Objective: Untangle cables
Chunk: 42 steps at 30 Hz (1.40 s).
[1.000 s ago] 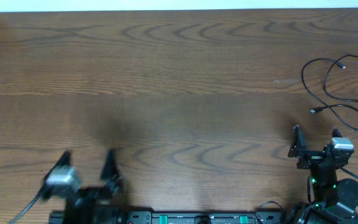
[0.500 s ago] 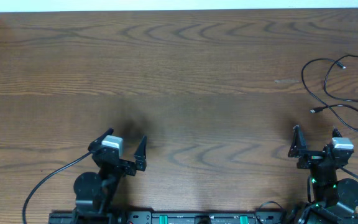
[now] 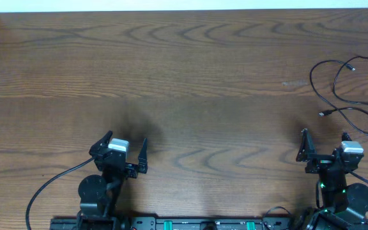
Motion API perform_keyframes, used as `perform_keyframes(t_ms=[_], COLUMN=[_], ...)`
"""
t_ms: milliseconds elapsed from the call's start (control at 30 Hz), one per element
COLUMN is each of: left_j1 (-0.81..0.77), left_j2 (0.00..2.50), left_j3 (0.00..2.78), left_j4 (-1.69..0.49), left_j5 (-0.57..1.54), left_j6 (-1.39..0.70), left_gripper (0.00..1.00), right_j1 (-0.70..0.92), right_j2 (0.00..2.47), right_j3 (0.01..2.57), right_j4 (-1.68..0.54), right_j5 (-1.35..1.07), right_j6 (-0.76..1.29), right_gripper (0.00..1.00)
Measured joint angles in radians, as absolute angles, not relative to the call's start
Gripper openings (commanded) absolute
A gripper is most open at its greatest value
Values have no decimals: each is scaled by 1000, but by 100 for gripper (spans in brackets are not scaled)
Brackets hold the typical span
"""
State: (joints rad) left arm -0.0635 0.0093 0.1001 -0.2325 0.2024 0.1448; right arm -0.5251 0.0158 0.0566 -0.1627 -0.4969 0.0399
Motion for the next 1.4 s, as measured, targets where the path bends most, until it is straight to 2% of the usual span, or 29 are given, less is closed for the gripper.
perform_keyframes(t_ms=[1067, 1167, 1300, 1400], left_j1=[-64, -64, -64, -64], left_j2=[9, 9, 9, 9], left_j3=[100, 100, 100, 100], left_j4=[-232, -232, -231, -231], left_j5=[181, 180, 181, 181], left_j6=[155, 155, 156, 156], left_gripper=[98, 98, 98, 98], right_j1=[-494, -376, -97, 50], right_j2=[15, 15, 12, 12], right_j3=[57, 57, 55, 47], right_j4=[-162, -150, -133, -131], right_j5=[-495, -460, -305, -178], right_j6=[40, 39, 37, 36], right_gripper=[100, 99, 99, 99])
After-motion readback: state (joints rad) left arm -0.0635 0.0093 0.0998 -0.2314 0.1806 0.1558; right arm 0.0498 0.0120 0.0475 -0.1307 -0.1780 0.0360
